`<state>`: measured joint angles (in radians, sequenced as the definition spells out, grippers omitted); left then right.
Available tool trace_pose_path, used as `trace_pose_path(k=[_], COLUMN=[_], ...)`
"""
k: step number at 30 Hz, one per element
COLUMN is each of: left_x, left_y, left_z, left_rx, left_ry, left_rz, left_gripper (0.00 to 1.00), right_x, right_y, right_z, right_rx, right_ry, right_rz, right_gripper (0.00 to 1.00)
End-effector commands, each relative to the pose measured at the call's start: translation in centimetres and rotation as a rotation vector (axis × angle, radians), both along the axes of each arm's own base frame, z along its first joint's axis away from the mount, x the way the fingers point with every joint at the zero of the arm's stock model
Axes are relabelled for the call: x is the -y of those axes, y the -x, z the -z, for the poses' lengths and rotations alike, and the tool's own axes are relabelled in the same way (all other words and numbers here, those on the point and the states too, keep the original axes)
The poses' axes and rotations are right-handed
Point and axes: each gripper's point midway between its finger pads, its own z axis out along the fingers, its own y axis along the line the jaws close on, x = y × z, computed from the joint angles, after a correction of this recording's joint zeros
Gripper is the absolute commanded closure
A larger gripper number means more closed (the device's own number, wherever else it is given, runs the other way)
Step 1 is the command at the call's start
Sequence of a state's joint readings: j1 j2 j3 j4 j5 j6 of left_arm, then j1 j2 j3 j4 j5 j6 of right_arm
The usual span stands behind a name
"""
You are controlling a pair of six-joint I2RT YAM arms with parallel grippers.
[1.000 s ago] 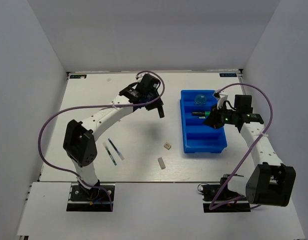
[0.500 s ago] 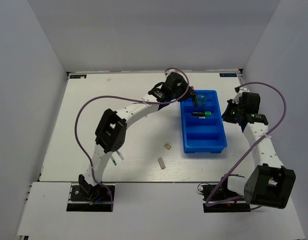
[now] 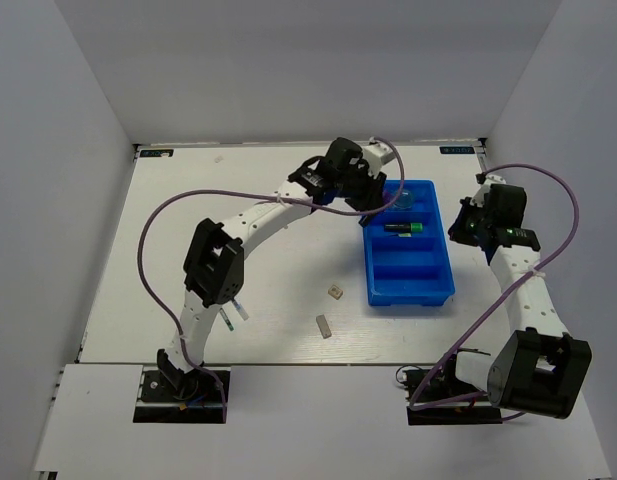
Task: Sort the stationery into containers
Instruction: Place the stationery in the storage box.
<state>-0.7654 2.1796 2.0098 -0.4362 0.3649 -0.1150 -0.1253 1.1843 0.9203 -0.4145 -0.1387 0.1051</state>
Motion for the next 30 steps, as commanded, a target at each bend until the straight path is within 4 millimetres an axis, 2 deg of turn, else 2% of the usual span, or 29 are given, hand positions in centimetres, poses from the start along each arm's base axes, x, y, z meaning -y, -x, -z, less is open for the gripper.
trace_pose_path(k=[1, 6, 8, 9, 10, 11, 12, 13, 15, 17, 18, 20, 22, 25, 27, 30], left_x=[-0.9, 1.3, 2.0, 2.7, 3.0, 3.3, 3.8, 4.2, 4.8, 5.3, 5.6, 6.0, 6.3, 6.5, 6.3, 6.3], left_y=[0.4, 0.3, 0.0, 0.1, -0.1, 0.0, -0.1, -0.3, -0.8, -1.3, -1.3, -1.8, -2.6, -3.0, -3.7, -4.0], left_z=[-2.0, -1.1, -0.8, -1.5, -0.6, -0.6, -1.7, -0.9, -1.1, -0.9, 0.0, -0.1, 1.4, 1.6, 2.3, 2.6], left_rx=[0.243, 0.294, 0.302, 0.314, 0.305, 0.306, 0.324, 0.312, 0.319, 0.315, 0.307, 0.311, 0.308, 0.314, 0.314, 0.313], left_ry=[-0.099, -0.059, -0.038, -0.014, -0.021, -0.018, 0.004, 0.0, 0.019, 0.04, 0.035, 0.056, 0.052, 0.057, 0.048, 0.047], left_rz=[0.095, 0.108, 0.105, 0.107, 0.107, 0.113, 0.113, 0.111, 0.106, 0.093, 0.094, 0.076, 0.043, 0.024, -0.007, -0.024], left_gripper=[1.0, 1.0, 1.0, 1.0, 1.0, 1.0, 1.0, 1.0, 1.0, 1.0, 1.0, 1.0, 1.0, 1.0, 0.93, 0.75], right_x=[0.1, 0.5, 0.2, 0.2, -0.1, -0.2, -0.6, -0.7, -1.3, -1.9, -1.9, -2.1, -2.4, -2.6, -2.6, -2.8], right_y=[-0.7, -0.6, -0.5, -0.4, -0.3, -0.4, -0.2, -0.2, 0.0, 0.2, 0.3, 0.4, 0.5, 0.6, 0.6, 0.7], right_z=[-1.9, -1.6, -1.6, -1.5, -1.5, -1.4, -1.4, -1.4, -1.4, -1.5, -1.6, -1.5, -1.4, -1.5, -1.4, -1.5], right_rx=[0.075, 0.07, 0.069, 0.063, 0.062, 0.063, 0.064, 0.067, 0.068, 0.076, 0.077, 0.079, 0.078, 0.082, 0.08, 0.079], right_ry=[-0.011, -0.013, -0.028, -0.031, -0.041, -0.046, -0.054, -0.057, -0.072, -0.082, -0.084, -0.093, -0.101, -0.113, -0.112, -0.123], right_rz=[0.005, 0.005, -0.014, -0.02, -0.034, -0.046, -0.068, -0.08, -0.122, -0.163, -0.167, -0.186, -0.2, -0.214, -0.216, -0.224], right_gripper=[1.0, 1.0, 1.0, 1.0, 1.0, 1.0, 1.0, 1.0, 1.0, 1.0, 1.0, 1.0, 1.0, 1.0, 1.0, 0.99])
